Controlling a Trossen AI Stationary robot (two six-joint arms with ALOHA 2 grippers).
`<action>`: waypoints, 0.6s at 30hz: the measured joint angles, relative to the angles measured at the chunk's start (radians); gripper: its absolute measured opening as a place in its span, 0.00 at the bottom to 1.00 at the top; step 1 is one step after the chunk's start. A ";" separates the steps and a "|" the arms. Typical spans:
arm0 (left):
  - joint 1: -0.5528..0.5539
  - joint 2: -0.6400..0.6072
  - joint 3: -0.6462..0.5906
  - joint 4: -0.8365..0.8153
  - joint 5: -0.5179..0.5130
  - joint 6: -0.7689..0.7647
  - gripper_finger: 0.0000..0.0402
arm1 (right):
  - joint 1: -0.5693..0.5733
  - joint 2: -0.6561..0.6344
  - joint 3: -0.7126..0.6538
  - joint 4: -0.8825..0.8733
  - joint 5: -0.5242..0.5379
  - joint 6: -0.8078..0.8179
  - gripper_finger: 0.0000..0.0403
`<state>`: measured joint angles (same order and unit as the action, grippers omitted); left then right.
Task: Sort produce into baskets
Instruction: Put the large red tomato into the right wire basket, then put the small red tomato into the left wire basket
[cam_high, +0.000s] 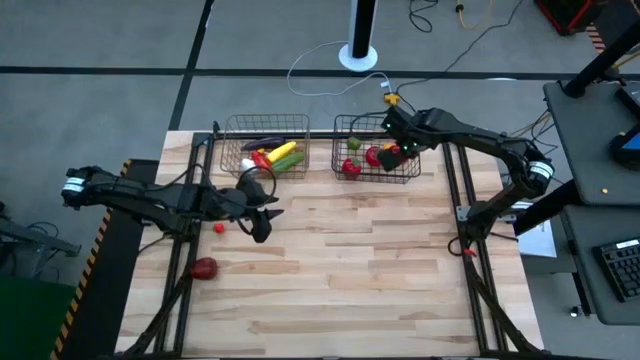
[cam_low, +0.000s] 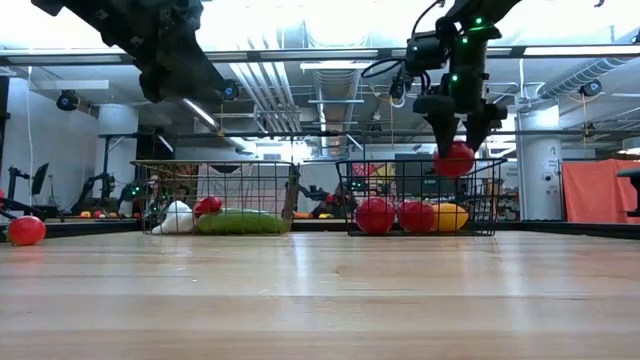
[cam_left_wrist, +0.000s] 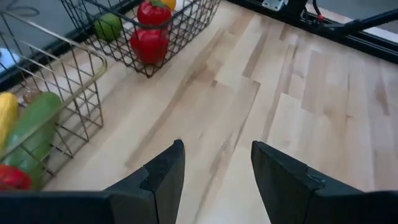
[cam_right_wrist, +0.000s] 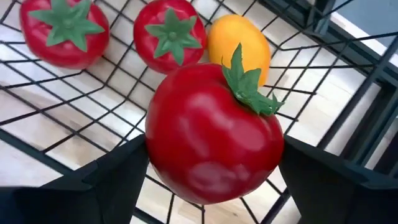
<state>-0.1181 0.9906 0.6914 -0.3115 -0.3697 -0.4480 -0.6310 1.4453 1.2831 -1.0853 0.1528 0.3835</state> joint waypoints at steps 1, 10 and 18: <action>0.000 0.000 0.000 -0.007 0.012 -0.013 0.42 | 0.000 0.002 0.000 0.001 0.000 -0.002 0.83; -0.005 0.000 0.001 -0.246 0.337 -0.266 0.42 | 0.000 0.039 0.000 0.001 -0.004 -0.036 0.84; -0.019 0.000 0.001 -0.464 0.414 -0.393 0.42 | -0.003 0.075 0.000 0.021 -0.004 -0.046 0.89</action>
<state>-0.1371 0.9905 0.6926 -0.7755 0.0441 -0.8414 -0.6338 1.5208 1.2831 -1.0645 0.1490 0.3374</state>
